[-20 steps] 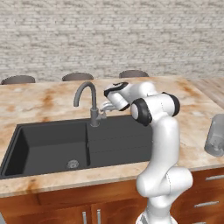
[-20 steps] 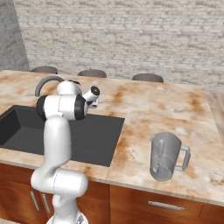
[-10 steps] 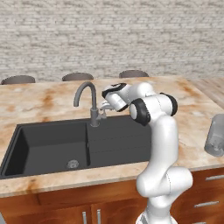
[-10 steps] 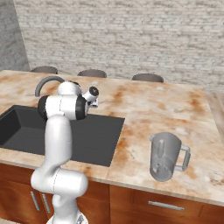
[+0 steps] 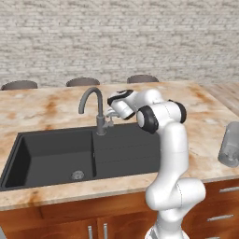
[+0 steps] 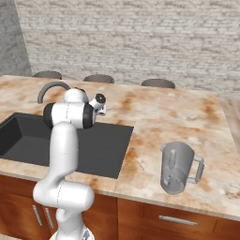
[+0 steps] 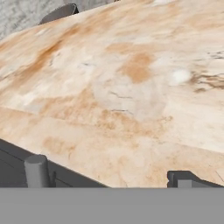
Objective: Turn on the sink faucet and place the jug under the water for a few seconds to fill it up.
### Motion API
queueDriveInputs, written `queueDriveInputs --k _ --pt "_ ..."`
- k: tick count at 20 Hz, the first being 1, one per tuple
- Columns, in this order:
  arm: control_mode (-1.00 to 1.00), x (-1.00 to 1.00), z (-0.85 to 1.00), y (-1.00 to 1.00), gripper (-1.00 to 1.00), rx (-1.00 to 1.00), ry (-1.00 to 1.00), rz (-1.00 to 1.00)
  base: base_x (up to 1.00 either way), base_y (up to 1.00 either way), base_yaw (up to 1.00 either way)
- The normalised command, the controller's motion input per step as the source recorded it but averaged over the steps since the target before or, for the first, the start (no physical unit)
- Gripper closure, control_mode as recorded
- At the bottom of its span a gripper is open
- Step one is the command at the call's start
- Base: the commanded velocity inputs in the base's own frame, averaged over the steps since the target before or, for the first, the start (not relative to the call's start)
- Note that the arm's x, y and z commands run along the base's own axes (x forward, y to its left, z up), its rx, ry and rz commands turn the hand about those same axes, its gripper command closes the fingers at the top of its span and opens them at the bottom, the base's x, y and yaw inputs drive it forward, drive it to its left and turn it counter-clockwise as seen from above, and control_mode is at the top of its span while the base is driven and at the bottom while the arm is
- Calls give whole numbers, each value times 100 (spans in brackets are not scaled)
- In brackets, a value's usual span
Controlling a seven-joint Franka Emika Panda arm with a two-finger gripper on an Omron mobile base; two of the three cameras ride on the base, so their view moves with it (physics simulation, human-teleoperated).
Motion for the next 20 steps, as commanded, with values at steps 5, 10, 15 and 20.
queueDriveInputs --k 5,10,15,20 --pt "-100 18 -1 0 -100 0 0 -4 0 0 0" --pt "-100 19 0 1 100 0 0 -4 0 0 0" --pt "-100 0 0 0 100 0 0 0 0 0 0" --pt "-100 0 0 0 100 0 0 0 0 0 0"
